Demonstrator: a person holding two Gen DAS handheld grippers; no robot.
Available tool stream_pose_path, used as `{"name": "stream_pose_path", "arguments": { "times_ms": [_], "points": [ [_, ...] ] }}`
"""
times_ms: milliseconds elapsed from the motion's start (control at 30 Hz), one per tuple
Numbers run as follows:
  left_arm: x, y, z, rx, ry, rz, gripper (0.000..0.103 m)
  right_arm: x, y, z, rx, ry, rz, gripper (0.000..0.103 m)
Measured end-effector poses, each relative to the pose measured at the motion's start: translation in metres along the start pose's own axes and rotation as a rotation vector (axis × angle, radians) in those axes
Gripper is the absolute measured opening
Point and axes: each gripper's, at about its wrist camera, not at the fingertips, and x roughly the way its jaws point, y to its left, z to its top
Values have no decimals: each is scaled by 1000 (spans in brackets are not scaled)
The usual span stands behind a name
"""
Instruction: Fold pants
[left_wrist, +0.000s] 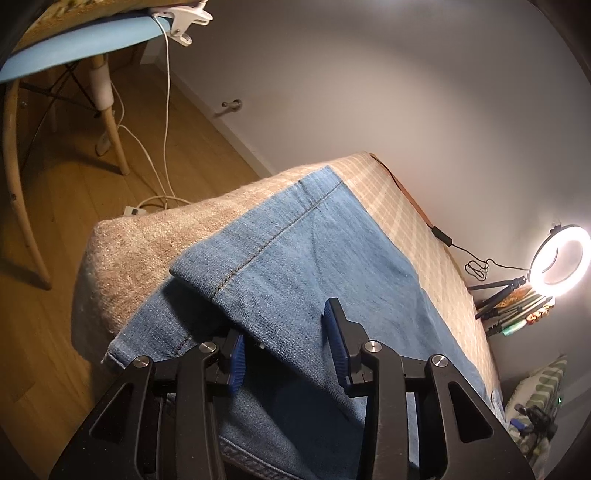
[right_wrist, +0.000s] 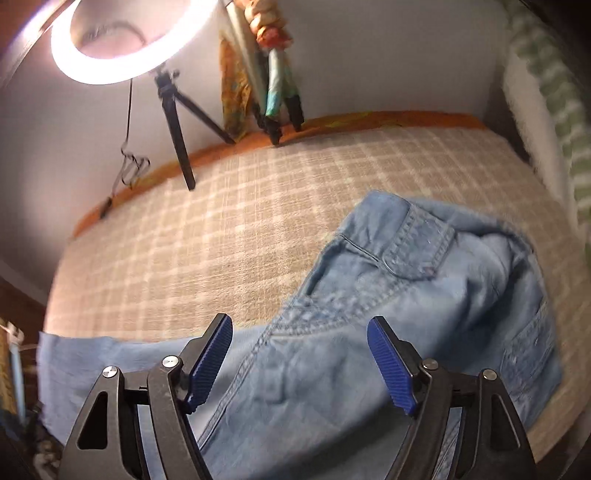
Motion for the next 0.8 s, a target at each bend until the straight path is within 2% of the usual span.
{"name": "stream_pose_path", "arguments": {
  "times_ms": [67,133,300,400,500,567,600,633,667,800],
  "points": [
    [0,0,-1,6,-4,1,35,11,17,7,-70,24,-44,80],
    [1,0,-2,12,-6,3,35,29,33,12,-142,65,-130,81],
    [1,-1,-2,29,-7,6,33,66,38,18,-222,144,-287,80],
    [1,0,-2,36,-8,8,30,81,30,16,-224,185,-320,72],
    [1,1,-2,40,-8,8,26,85,16,12,-187,189,-285,59],
    [2,2,-2,43,-8,9,21,78,10,9,-185,159,-291,33],
    [2,3,-1,42,-9,9,19,72,6,9,-178,143,-284,28],
    [3,4,-1,42,-9,9,14,63,-1,10,-155,118,-262,19],
    [3,5,-1,43,-9,9,12,55,-8,11,-131,99,-236,15],
    [2,5,-1,56,-16,7,8,-2,-49,6,27,-27,-64,15]
  ]
}}
